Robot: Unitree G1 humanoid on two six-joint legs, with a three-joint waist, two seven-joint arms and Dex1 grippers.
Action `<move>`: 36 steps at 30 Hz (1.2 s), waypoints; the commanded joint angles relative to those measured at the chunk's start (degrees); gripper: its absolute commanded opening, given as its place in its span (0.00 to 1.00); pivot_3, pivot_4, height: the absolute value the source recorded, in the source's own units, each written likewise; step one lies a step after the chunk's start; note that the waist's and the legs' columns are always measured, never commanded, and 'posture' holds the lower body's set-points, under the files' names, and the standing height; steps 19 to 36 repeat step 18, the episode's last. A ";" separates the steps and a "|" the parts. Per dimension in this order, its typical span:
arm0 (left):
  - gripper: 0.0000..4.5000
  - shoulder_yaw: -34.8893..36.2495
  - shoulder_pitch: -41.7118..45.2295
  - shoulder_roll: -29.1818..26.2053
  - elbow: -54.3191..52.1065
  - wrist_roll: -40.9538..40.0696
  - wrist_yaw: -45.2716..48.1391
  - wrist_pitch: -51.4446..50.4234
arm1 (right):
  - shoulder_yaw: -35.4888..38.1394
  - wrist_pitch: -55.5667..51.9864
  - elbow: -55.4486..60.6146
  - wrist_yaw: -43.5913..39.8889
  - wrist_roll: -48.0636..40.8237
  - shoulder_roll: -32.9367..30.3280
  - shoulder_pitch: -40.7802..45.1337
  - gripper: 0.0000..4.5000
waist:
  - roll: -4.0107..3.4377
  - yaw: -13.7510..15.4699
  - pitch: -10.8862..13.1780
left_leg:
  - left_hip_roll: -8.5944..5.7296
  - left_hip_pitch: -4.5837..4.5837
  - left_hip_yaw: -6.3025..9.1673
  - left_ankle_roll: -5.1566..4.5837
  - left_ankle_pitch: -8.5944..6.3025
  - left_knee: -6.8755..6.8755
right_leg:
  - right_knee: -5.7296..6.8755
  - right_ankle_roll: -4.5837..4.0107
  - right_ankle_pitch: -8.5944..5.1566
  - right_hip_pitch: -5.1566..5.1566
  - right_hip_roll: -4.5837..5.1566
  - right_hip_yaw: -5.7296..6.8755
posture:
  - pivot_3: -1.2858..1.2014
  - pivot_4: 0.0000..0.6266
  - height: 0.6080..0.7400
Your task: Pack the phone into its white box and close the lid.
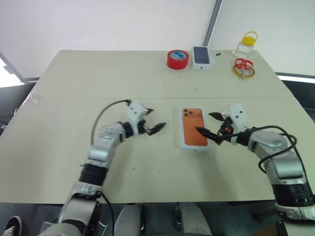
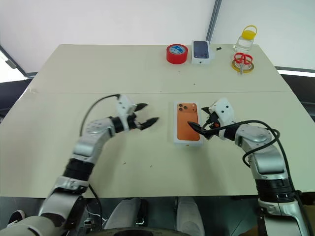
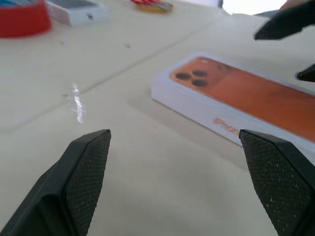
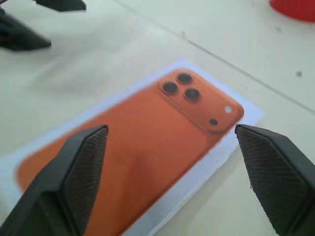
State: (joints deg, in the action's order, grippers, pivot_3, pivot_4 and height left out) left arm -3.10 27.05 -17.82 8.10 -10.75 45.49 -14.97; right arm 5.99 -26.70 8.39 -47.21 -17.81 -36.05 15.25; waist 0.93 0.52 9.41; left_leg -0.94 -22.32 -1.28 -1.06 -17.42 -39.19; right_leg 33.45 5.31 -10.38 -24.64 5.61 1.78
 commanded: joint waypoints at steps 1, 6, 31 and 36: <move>1.00 5.65 -3.00 -5.28 -3.37 -4.22 3.07 -0.52 | 1.13 5.18 0.70 -1.86 -0.40 -1.09 0.03 0.99 | -0.05 0.07 0.02 | 0.00 0.02 0.00 0.00 0.00 0.00 | 0.01 -0.03 -0.02 0.01 -0.01 0.00 | 0.52 0.24 1.00; 1.00 11.78 -7.72 -11.62 -3.15 -7.82 5.59 1.39 | 0.71 10.04 -1.49 -3.54 1.24 -3.12 -1.70 0.99 | -0.04 0.33 0.03 | -0.01 0.02 -0.01 0.01 0.01 -0.02 | -0.01 -0.23 -0.13 0.03 -0.01 0.01 | 0.52 0.24 1.00; 1.00 17.55 -20.69 -17.76 -6.55 -8.16 4.92 5.19 | 6.80 17.23 -5.87 -7.92 -0.57 -7.76 -6.67 0.99 | -0.10 0.33 0.08 | -0.06 0.03 -0.04 0.03 0.00 -0.02 | -0.03 -0.24 -0.14 0.05 0.16 -0.01 | 0.52 0.24 1.00; 1.00 17.55 -20.69 -17.76 -6.55 -8.16 4.92 5.19 | 6.80 17.23 -5.87 -7.92 -0.57 -7.76 -6.67 0.99 | -0.10 0.33 0.08 | -0.06 0.03 -0.04 0.03 0.00 -0.02 | -0.03 -0.24 -0.14 0.05 0.16 -0.01 | 0.52 0.24 1.00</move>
